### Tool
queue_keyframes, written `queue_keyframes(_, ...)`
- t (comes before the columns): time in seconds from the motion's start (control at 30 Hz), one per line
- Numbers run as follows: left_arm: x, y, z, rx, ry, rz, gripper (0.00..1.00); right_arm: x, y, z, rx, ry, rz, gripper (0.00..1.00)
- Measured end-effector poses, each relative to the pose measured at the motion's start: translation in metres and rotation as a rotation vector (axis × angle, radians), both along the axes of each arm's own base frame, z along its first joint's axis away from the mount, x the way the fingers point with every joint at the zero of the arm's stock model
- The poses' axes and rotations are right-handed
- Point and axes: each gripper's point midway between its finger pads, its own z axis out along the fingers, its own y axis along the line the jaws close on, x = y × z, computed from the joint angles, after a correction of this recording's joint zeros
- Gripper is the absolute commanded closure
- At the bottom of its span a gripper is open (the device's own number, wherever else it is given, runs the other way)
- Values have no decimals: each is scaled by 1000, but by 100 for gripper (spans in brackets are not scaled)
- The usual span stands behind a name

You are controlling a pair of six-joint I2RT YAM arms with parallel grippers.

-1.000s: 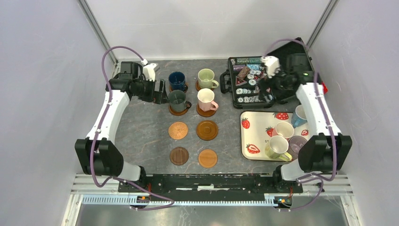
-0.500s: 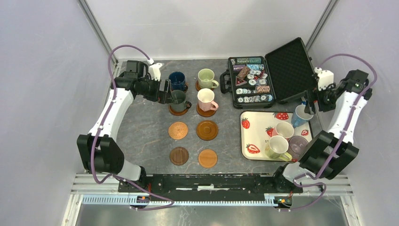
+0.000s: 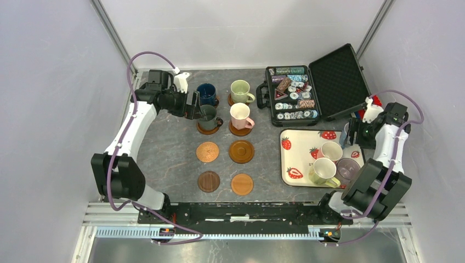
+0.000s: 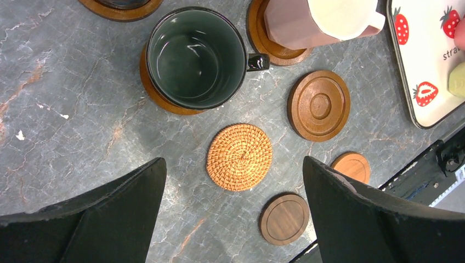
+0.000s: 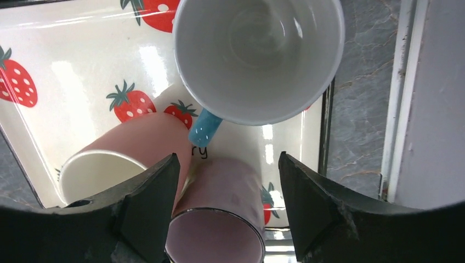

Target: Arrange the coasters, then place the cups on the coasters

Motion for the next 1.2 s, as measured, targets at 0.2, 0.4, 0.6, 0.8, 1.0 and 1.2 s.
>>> queue_keyframes(0.2,0,2,-2,10,3,7,0,7,5,-13,14,-10,-48,29)
queue_keyframes(0.4,-2,5,-8,29,14,19,0,15,2,-24,7,-17,-97,46)
queue_keyframes(0.6,-1,6,-8,32,14,21,0,14,-9,-33,-44,18,-109,58)
queue_keyframes(0.8,-1,6,-8,32,14,21,0,18,-14,-31,-75,-1,-76,81)
queue_keyframes(1.0,-2,6,-9,33,15,21,0,20,-17,-30,-80,11,-30,100)
queue_keyframes(1.2,-2,6,-9,33,16,21,0,24,-22,-19,-107,17,23,100)
